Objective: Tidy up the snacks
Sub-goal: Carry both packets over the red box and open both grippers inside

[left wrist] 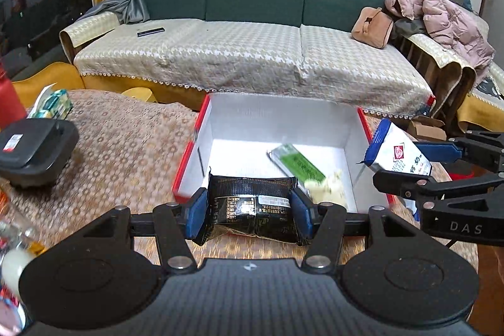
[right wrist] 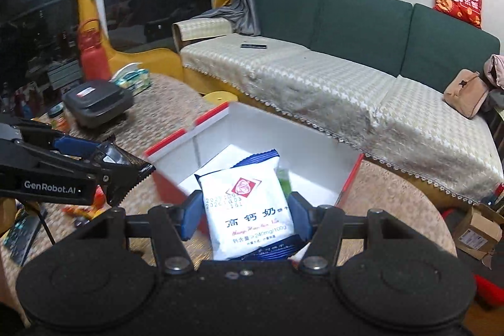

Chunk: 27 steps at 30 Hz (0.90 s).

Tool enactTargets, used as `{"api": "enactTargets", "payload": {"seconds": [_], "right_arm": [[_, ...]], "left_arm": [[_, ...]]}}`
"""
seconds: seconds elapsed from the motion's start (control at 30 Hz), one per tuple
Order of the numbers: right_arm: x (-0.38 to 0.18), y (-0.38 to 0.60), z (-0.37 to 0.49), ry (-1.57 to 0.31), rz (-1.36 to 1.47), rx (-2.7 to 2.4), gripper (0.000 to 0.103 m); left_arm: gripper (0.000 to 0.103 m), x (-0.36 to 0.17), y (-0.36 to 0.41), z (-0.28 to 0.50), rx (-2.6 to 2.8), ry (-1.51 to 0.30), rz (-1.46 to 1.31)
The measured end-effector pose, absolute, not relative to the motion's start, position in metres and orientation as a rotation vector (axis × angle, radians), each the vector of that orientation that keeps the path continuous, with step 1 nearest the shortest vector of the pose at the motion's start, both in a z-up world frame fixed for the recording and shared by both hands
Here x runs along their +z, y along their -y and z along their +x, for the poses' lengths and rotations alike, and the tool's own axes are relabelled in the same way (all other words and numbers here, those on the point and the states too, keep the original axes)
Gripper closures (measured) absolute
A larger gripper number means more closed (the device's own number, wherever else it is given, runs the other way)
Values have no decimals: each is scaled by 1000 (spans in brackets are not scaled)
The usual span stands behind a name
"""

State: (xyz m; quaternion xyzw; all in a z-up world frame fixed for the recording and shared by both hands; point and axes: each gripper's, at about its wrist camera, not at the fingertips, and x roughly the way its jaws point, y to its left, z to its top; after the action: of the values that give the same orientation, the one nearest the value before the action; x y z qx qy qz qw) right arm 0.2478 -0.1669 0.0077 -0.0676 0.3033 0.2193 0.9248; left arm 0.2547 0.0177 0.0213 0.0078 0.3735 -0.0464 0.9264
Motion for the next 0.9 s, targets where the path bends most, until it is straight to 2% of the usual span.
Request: {"api": "enactTargets", "payload": {"seconds": [0.4, 0.9], "right_arm": [[-32, 158, 333, -745, -130, 385, 45], [-78, 136, 355, -863, -207, 389, 45]], "left_arm": [[47, -25, -7, 340, -73, -861, 25], [46, -78, -3, 361, -58, -980, 55]]}}
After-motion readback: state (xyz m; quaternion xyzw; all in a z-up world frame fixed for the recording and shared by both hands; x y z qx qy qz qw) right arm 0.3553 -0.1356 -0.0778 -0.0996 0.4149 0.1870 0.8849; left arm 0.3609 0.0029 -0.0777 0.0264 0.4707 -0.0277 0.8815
